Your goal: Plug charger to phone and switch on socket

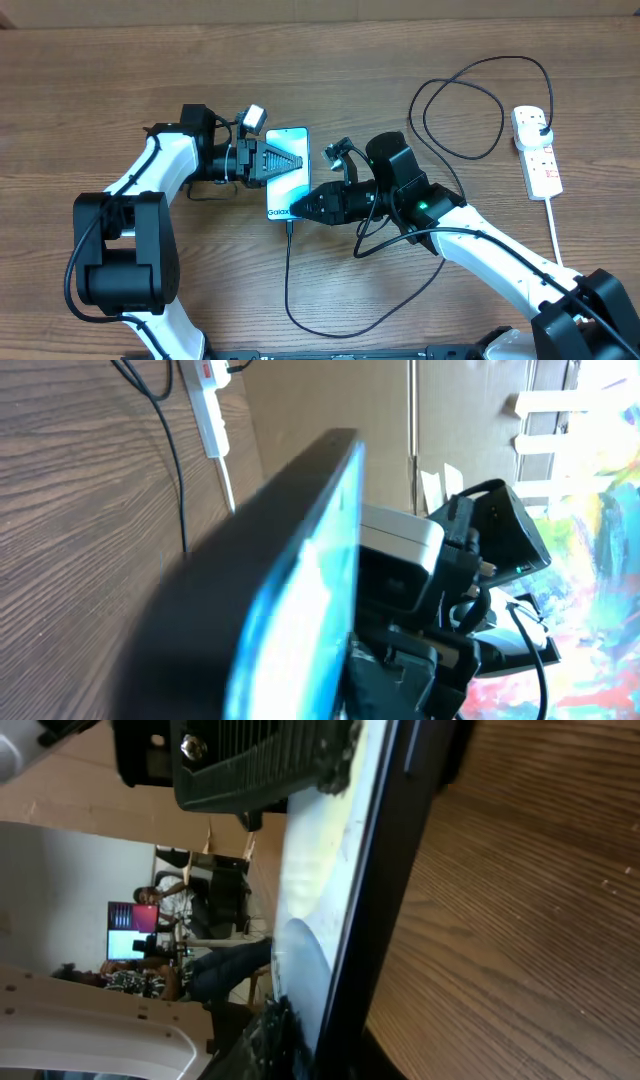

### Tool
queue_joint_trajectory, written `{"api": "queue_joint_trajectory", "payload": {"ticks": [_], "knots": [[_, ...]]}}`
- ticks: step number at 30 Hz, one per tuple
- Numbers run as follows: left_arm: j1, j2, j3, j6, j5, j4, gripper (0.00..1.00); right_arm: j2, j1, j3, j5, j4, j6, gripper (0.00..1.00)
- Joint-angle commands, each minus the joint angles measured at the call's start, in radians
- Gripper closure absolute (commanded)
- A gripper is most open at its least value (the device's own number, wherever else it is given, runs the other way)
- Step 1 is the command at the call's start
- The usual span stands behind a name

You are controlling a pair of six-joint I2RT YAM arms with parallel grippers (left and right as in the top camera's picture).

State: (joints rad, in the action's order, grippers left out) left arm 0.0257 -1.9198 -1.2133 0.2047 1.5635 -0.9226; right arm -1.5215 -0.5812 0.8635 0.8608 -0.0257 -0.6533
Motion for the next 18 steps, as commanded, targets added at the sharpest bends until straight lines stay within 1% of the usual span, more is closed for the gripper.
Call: {"api": "queue_joint_trajectory", "payload": {"ticks": [1, 3, 7, 9, 12, 14, 16, 18], "knots": [[0.008, 0.011, -0.001, -0.003, 0.016, 0.02, 0.66, 0.017, 0.013, 0.02, 0.016, 0.026, 0.029, 0.96], [0.008, 0.011, -0.001, -0.003, 0.016, 0.043, 0.53, 0.017, 0.013, 0.02, 0.016, 0.026, 0.029, 0.96], [0.007, 0.011, -0.001, -0.003, 0.015, 0.1, 0.24, 0.017, 0.013, 0.02, 0.011, 0.026, 0.031, 0.96], [0.002, 0.011, -0.002, -0.008, 0.012, 0.142, 0.13, 0.017, 0.014, 0.02, 0.006, 0.024, 0.033, 0.96], [-0.02, 0.011, -0.002, -0.087, -0.058, 0.219, 0.05, 0.017, 0.014, 0.02, -0.008, 0.003, 0.033, 0.96], [-0.037, 0.011, -0.002, -0.147, -0.149, 0.259, 0.0, 0.017, 0.014, 0.02, -0.032, -0.024, 0.033, 0.96], [-0.06, 0.011, -0.002, -0.207, -0.257, 0.278, 0.0, 0.017, 0.014, 0.02, -0.085, -0.065, 0.033, 0.96], [-0.078, 0.011, -0.002, -0.236, -0.34, 0.28, 0.0, 0.017, 0.014, 0.02, -0.145, -0.106, 0.034, 0.96]]}}
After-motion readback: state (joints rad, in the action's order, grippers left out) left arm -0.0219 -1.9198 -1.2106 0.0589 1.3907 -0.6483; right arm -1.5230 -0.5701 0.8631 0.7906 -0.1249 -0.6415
